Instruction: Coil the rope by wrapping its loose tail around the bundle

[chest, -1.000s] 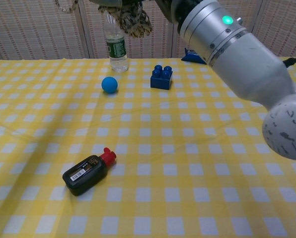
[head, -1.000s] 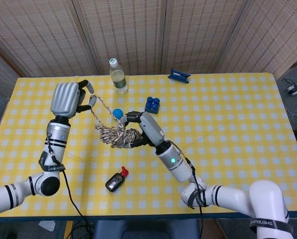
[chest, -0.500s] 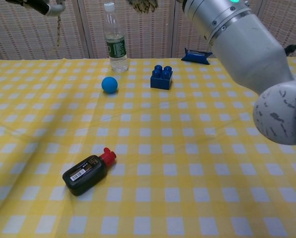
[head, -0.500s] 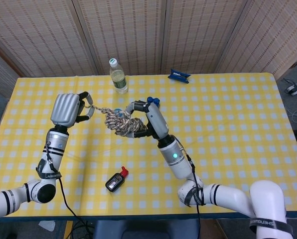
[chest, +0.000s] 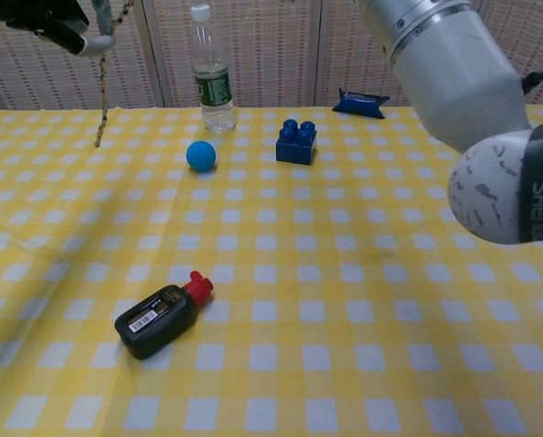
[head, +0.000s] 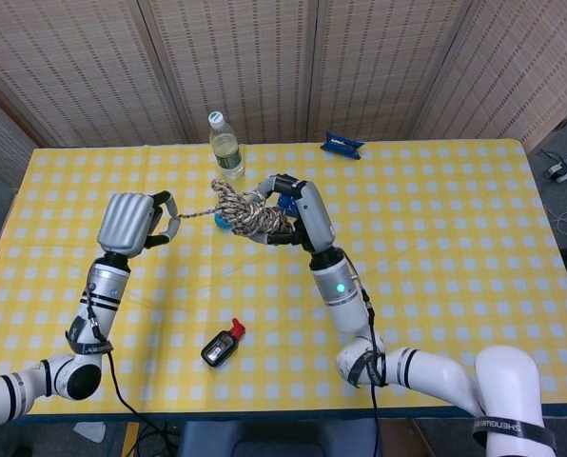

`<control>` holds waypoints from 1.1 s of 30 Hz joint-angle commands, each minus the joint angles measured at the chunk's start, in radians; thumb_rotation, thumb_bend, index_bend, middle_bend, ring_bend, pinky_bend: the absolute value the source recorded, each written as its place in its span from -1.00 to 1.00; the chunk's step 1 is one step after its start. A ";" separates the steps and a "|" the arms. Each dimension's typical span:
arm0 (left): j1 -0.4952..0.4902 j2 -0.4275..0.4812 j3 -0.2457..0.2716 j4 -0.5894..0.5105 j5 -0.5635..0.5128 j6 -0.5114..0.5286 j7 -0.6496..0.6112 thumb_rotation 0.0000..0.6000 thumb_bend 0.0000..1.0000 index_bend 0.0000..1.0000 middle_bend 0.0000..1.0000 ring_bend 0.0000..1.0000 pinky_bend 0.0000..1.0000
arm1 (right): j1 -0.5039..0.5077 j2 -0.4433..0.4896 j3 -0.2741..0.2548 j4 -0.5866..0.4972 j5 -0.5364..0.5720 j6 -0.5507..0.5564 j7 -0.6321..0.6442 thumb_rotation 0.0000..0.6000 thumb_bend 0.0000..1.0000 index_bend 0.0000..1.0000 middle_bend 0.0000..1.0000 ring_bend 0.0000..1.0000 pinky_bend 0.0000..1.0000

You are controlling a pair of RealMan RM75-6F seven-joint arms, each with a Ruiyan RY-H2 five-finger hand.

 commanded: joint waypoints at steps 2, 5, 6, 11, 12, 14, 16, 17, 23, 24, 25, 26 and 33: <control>0.008 0.000 0.011 0.003 0.011 -0.003 0.000 0.89 -0.22 0.39 0.83 0.69 0.86 | -0.001 -0.002 0.010 0.010 0.008 0.011 -0.002 1.00 -0.73 0.74 0.40 0.06 0.00; 0.017 0.002 0.022 0.000 0.024 -0.001 -0.003 0.89 -0.23 0.40 0.83 0.69 0.86 | -0.002 -0.001 0.014 0.016 0.014 0.013 -0.003 1.00 -0.72 0.74 0.40 0.06 0.00; 0.020 0.004 0.026 -0.001 0.028 -0.001 -0.002 0.89 -0.22 0.40 0.83 0.69 0.86 | -0.002 -0.002 0.017 0.019 0.016 0.016 -0.005 1.00 -0.72 0.74 0.40 0.06 0.00; 0.036 0.010 0.040 -0.012 0.044 0.001 -0.003 0.88 -0.22 0.40 0.83 0.69 0.86 | -0.001 -0.006 0.024 0.034 0.023 0.024 -0.002 1.00 -0.72 0.74 0.40 0.06 0.00; 0.038 0.010 0.043 -0.013 0.047 0.001 -0.003 0.88 -0.22 0.40 0.83 0.69 0.86 | 0.000 -0.007 0.026 0.038 0.023 0.026 -0.002 1.00 -0.72 0.74 0.40 0.06 0.00; 0.044 0.010 0.048 -0.015 0.053 0.001 -0.005 0.88 -0.22 0.40 0.83 0.69 0.86 | 0.000 -0.008 0.030 0.043 0.027 0.028 0.001 1.00 -0.72 0.73 0.40 0.06 0.00; 0.048 0.010 0.053 -0.014 0.055 -0.003 -0.005 0.88 -0.22 0.40 0.83 0.69 0.86 | 0.001 -0.009 0.032 0.049 0.029 0.030 0.003 1.00 -0.72 0.74 0.40 0.06 0.00; 0.049 0.010 0.055 -0.013 0.055 -0.005 -0.004 0.88 -0.22 0.40 0.83 0.69 0.86 | 0.001 -0.010 0.033 0.051 0.030 0.032 0.003 1.00 -0.72 0.74 0.40 0.06 0.00; 0.055 0.010 0.059 -0.008 0.055 -0.015 -0.002 0.87 -0.22 0.40 0.83 0.69 0.86 | 0.003 -0.013 0.038 0.065 0.035 0.037 0.007 1.00 -0.72 0.74 0.40 0.06 0.00; 0.056 0.011 0.060 -0.008 0.055 -0.017 -0.001 0.87 -0.22 0.40 0.83 0.69 0.86 | 0.004 -0.014 0.038 0.067 0.036 0.037 0.007 1.00 -0.72 0.74 0.40 0.06 0.00; 0.057 0.011 0.061 -0.007 0.055 -0.018 0.000 0.88 -0.22 0.40 0.83 0.69 0.86 | 0.005 -0.015 0.039 0.071 0.036 0.038 0.007 1.00 -0.72 0.73 0.40 0.06 0.00; 0.057 0.011 0.061 -0.008 0.055 -0.020 0.001 0.87 -0.22 0.40 0.83 0.69 0.86 | 0.006 -0.016 0.039 0.074 0.036 0.040 0.007 1.00 -0.72 0.73 0.40 0.06 0.00; 0.063 0.015 0.066 -0.017 0.059 -0.024 0.011 0.85 -0.22 0.40 0.83 0.69 0.86 | 0.009 -0.020 0.042 0.089 0.039 0.044 0.012 1.00 -0.72 0.74 0.40 0.06 0.00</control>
